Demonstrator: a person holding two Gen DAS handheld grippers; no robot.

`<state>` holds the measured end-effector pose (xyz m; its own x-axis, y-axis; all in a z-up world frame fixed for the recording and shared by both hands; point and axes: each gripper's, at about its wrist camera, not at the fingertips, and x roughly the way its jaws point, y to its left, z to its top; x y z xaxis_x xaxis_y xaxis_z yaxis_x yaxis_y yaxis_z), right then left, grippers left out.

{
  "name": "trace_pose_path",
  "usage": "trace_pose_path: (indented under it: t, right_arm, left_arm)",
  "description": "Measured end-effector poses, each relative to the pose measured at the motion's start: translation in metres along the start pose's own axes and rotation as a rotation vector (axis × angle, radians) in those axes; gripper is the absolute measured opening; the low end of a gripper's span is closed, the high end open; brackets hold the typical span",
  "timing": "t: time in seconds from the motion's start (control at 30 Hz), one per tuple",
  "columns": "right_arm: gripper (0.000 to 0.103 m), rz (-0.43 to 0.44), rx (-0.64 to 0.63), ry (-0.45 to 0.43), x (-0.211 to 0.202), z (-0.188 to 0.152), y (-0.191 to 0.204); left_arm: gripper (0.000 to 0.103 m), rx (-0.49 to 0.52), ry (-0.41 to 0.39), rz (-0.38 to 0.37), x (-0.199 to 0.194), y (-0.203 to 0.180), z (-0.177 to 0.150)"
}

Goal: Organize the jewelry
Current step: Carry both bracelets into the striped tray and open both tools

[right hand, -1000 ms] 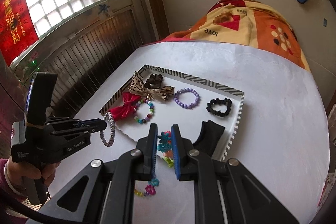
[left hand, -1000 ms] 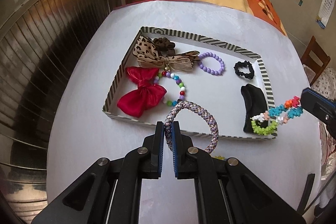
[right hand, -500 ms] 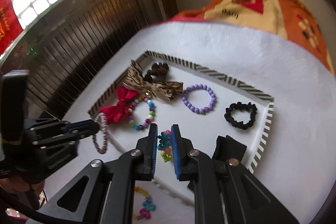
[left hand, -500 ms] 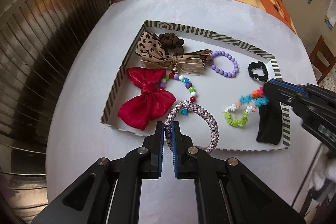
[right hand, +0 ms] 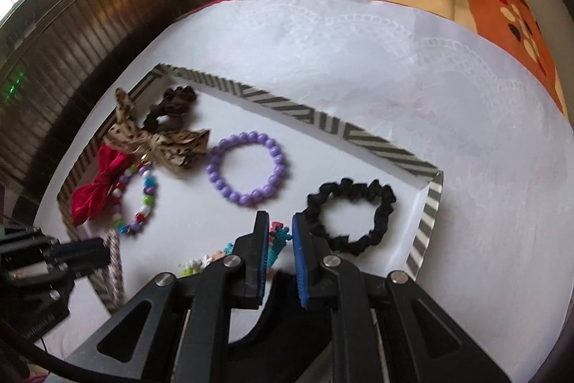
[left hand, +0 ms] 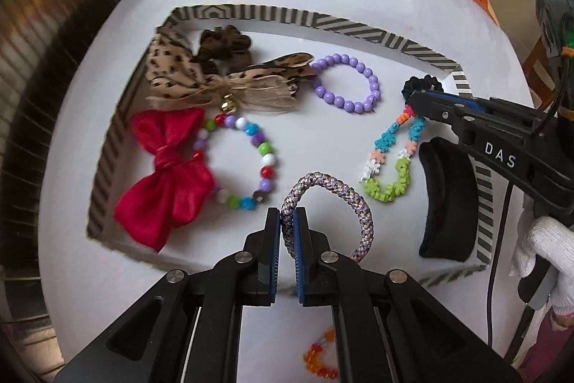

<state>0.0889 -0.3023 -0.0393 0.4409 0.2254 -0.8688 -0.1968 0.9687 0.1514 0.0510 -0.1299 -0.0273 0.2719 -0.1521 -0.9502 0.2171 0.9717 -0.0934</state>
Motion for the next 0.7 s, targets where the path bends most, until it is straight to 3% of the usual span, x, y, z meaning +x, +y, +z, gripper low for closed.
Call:
trace_pose_path:
  t: [0.27,0.43,0.63,0.67,0.7]
  right_arm:
    - [0.014,0.006,0.009,-0.005,0.0,-0.005,-0.002]
    - [0.032,0.03,0.044,-0.043,-0.019,-0.009,-0.003]
    - [0.041,0.041,0.08,-0.066,-0.037,-0.019,-0.003]
    - [0.042,0.041,0.085,-0.068,-0.039,-0.021,-0.002]
    - [0.042,0.044,0.091,-0.069,-0.041,-0.023,-0.002]
  left_arm:
    - [0.0,-0.025,0.016,0.004,0.023,-0.006,0.033]
    - [0.0,-0.032,0.031,0.008,0.036,-0.011,0.047]
    - [0.0,-0.053,0.024,0.007,0.04,-0.012,0.055]
    - [0.001,-0.056,0.025,-0.002,0.039,-0.012,0.053]
    - [0.01,-0.058,0.027,-0.004,0.039,-0.011,0.054]
